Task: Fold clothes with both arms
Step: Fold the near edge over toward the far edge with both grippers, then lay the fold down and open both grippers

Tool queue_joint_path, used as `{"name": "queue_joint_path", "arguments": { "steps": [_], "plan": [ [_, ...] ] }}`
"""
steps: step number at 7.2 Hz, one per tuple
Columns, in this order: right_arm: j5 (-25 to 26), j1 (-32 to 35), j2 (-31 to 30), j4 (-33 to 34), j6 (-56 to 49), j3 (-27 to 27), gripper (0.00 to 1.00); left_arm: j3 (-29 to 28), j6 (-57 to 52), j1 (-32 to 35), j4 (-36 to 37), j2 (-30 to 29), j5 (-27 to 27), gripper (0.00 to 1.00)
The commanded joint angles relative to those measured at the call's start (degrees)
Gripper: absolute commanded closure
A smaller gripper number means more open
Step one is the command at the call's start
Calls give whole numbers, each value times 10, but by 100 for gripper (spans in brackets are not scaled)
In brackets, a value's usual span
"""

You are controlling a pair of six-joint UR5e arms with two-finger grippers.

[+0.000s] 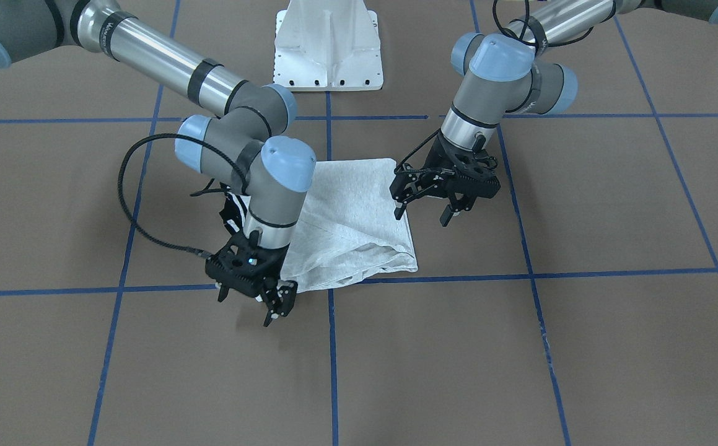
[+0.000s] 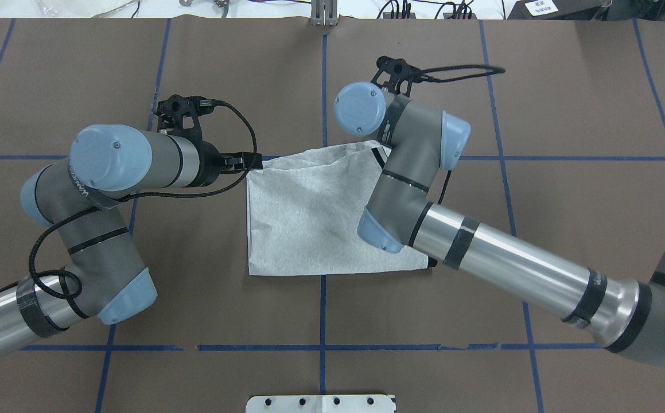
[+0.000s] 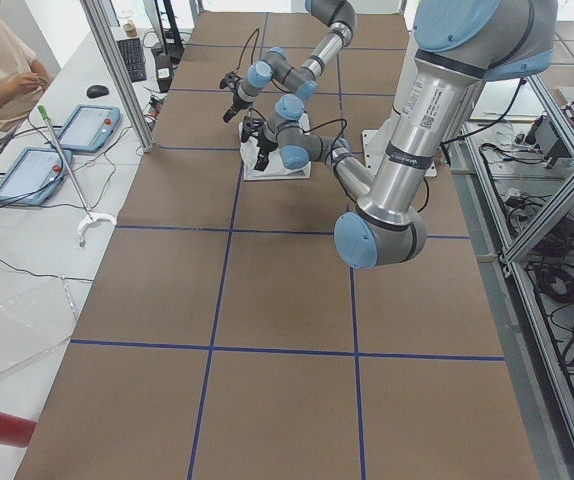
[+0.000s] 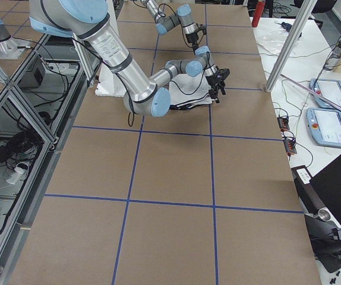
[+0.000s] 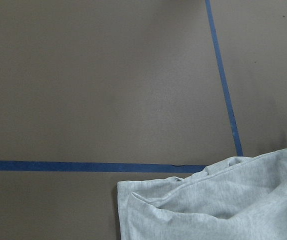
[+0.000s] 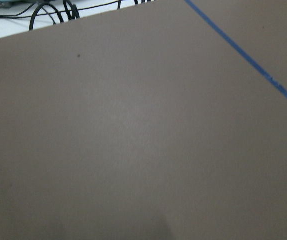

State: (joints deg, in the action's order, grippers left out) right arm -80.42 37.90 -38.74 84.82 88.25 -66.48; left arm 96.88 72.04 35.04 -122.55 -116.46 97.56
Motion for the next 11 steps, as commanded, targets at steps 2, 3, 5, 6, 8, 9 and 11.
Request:
{"name": "queue_joint_path", "arguments": {
  "steps": [2,3,5,6,8,9,11],
  "plan": [
    [-59,34,4,-4,-49,-23,0,1,15,-5,0,-2,0,0],
    [-60,9,-3,-3,-41,-42,0,1,15,-5,-1,-2,0,0],
    [-53,-25,-18,-5,21,-65,10,0,16,-5,-10,-1,0,0],
    [-56,-25,-27,-4,11,-87,10,0,18,-9,-10,-4,3,0],
    [-98,0,-42,-3,-64,-124,4,-8,52,-61,-13,-37,8,0],
    [-126,24,-43,-4,-83,-125,2,-13,75,-83,-33,-38,6,0],
    [-150,49,-62,-6,-133,-143,0,-93,111,-88,-120,-69,4,0]
  ]
}}
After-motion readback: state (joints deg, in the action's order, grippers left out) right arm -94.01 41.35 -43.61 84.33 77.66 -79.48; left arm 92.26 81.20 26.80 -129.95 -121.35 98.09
